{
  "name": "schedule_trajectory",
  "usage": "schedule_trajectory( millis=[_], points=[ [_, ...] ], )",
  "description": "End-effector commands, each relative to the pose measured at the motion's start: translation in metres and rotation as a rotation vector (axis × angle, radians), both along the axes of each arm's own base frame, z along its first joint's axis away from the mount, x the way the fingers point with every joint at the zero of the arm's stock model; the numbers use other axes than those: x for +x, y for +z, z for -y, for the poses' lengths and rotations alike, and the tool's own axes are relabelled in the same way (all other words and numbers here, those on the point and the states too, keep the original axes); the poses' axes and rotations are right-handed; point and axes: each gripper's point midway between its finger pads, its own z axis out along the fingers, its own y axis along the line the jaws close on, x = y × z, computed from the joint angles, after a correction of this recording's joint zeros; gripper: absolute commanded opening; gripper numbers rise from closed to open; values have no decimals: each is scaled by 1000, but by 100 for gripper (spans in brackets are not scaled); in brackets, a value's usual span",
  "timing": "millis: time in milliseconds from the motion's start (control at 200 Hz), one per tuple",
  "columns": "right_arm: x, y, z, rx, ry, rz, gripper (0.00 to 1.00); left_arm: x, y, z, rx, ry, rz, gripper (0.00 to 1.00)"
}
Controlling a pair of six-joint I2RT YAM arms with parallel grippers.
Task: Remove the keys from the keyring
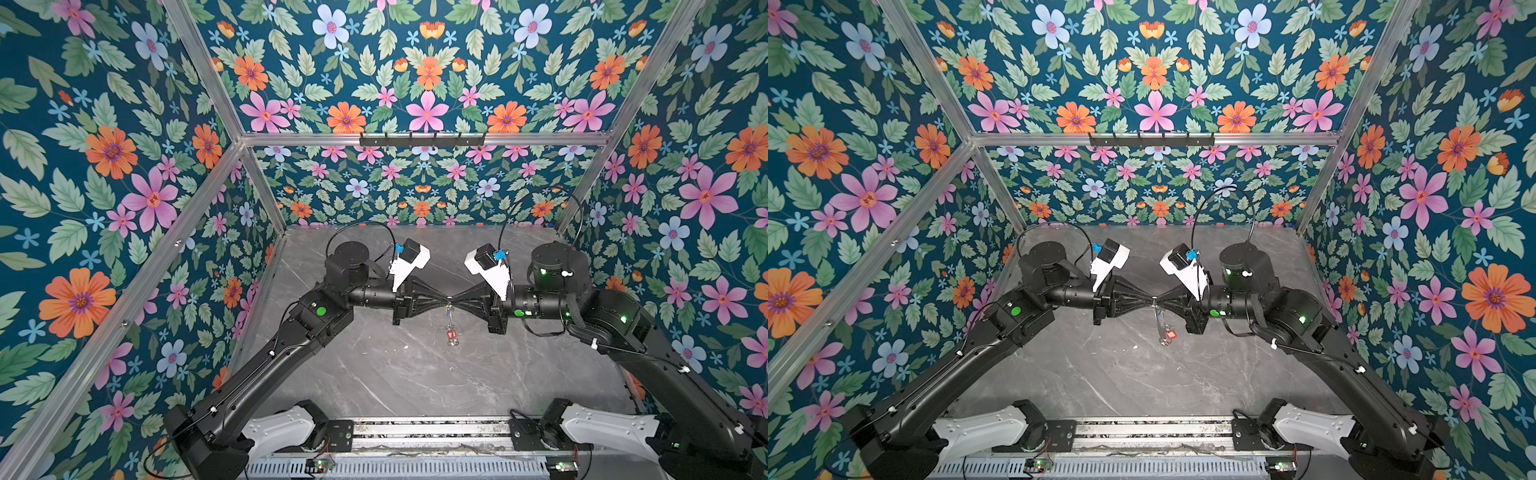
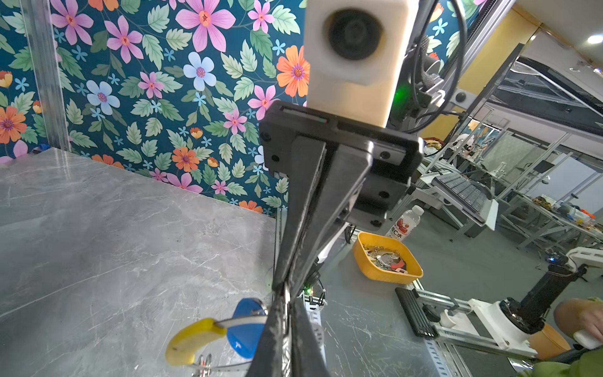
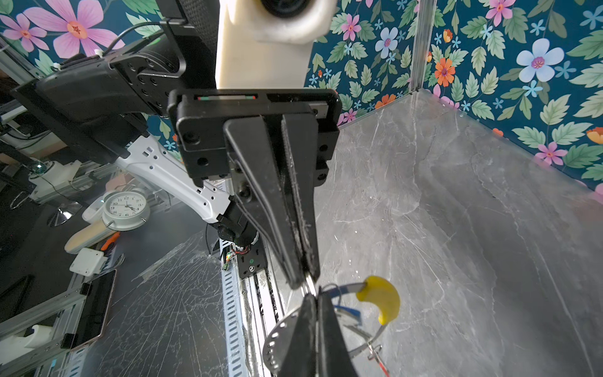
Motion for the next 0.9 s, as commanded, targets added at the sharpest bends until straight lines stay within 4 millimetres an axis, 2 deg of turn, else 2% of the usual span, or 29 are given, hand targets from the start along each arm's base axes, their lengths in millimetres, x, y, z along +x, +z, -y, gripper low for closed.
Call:
schedule_trajectory(
  millis=[0,85,150,235,375,440,500,695,895],
  points=[
    [10,7,0,13,-39,36,0,-8,7,-1,-31,-39,46,8],
    [11,9,-2,21,-41,36,0,-9,9,-3,-50,-37,68,7],
    [11,10,-3,29,-38,35,0,-11,10,-4,-66,-37,87,0],
    [10,14,-4,48,-34,49,0,-11,12,-6,-92,-21,113,0],
    [4,29,2,160,-39,129,38,-12,20,-13,-152,23,180,0],
    [0,36,6,219,-45,166,45,-14,23,-17,-189,37,220,0],
    [-3,35,8,251,-43,181,50,-16,26,-21,-230,51,257,0],
    [-19,21,2,277,58,159,57,-27,28,-31,-321,47,323,0],
    [-27,4,-6,261,129,108,58,-36,27,-34,-355,12,333,0]
  ],
)
